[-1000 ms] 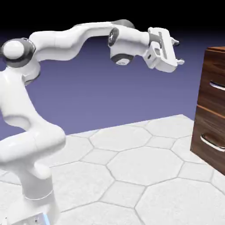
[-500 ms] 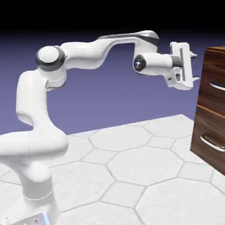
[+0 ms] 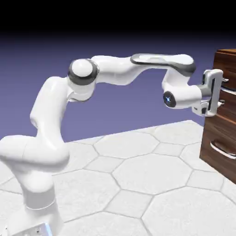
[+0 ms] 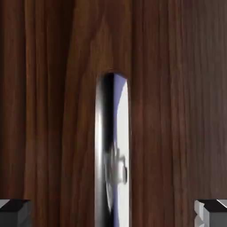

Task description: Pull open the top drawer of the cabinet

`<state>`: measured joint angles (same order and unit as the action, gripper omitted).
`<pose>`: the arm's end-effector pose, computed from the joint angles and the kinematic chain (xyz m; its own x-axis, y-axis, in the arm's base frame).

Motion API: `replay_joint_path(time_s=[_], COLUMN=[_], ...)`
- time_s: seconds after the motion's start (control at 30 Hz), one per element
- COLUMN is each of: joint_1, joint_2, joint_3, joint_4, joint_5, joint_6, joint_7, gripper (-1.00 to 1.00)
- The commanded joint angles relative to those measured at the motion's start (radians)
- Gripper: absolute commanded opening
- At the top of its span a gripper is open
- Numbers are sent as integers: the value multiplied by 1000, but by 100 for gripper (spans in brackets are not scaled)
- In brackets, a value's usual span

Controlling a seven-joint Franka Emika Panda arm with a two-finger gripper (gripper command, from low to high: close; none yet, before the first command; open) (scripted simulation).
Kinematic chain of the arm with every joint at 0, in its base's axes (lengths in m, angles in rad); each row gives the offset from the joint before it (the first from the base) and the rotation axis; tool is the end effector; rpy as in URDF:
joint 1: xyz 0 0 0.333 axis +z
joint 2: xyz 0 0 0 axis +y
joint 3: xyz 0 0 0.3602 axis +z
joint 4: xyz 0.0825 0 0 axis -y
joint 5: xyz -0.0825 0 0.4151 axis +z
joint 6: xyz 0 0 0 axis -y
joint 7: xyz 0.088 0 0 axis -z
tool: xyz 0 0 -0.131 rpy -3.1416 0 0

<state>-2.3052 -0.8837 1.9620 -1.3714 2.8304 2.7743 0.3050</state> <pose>0.8035 0.0141 0.4853 0.0022 -0.7099 -0.7043 0.0000 0.7043 -0.7099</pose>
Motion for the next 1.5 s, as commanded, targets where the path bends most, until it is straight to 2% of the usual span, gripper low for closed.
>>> replay_joint_path(time_s=[0.0, 0.17, 0.2, 0.6, 1.0, 1.23, 1.4, 1.47], joint_1=[-23, -129, -129, 142, 550, 572, 749, 764], joint_2=[-16, -87, -87, 72, 222, -20, -39, -110], joint_3=[11, 61, 61, -83, -371, -458, -586, -617], joint_4=[36, 201, 201, -198, -609, -654, -834, -864], joint_5=[-8, -43, -43, 32, 63, 16, -1, -7], joint_6=[12, 67, 67, -66, -171, -238, -280, -305], joint_7=[17, 92, 92, -67, -208, 74, 83, 156], gripper=[0, 0, -100, -100, -100, -100, -100, -100])
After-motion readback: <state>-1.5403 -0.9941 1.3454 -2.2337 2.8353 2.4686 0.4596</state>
